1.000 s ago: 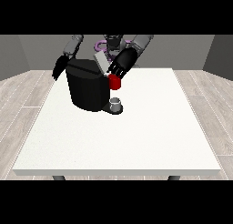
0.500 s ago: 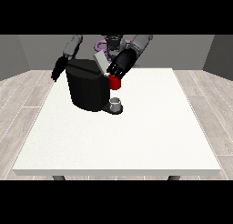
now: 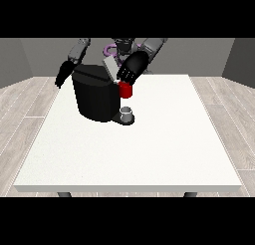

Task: Insert the coffee pod into the coffee machine and close the lid

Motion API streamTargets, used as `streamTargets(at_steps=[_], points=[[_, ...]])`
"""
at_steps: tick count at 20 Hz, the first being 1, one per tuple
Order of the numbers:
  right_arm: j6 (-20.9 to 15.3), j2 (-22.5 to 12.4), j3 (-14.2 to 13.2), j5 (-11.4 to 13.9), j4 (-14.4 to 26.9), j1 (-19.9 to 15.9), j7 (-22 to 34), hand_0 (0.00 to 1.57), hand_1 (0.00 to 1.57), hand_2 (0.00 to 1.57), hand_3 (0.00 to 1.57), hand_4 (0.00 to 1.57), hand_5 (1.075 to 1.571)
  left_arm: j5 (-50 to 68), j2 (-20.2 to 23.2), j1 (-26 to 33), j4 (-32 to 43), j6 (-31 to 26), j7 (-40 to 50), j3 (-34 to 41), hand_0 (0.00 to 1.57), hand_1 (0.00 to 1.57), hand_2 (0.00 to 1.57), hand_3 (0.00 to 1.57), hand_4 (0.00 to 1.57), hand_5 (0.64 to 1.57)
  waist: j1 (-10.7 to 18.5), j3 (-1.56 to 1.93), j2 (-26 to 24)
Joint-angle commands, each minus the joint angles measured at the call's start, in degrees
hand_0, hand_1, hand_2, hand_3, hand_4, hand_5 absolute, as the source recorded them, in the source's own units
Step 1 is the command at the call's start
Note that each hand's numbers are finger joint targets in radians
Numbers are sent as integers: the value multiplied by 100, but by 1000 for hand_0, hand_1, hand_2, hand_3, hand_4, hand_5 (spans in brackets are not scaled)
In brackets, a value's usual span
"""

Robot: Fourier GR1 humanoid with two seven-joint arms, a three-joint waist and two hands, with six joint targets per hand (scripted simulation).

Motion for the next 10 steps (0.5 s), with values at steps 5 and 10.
streamTargets(at_steps=[5,10], points=[[14,25,-95,-132,-41,-3,-213,0,0,0,0,0,1571,-378,264,-3,-3,304,-322,-205,1160,1160,1178,1050,0,1571,-69,3,326],[125,-20,-28,-128,-132,53,-65,0,0,0,0,0,1571,-258,134,141,122,313,-423,-80,1117,1117,1136,985,0,1571,-54,2,177]])
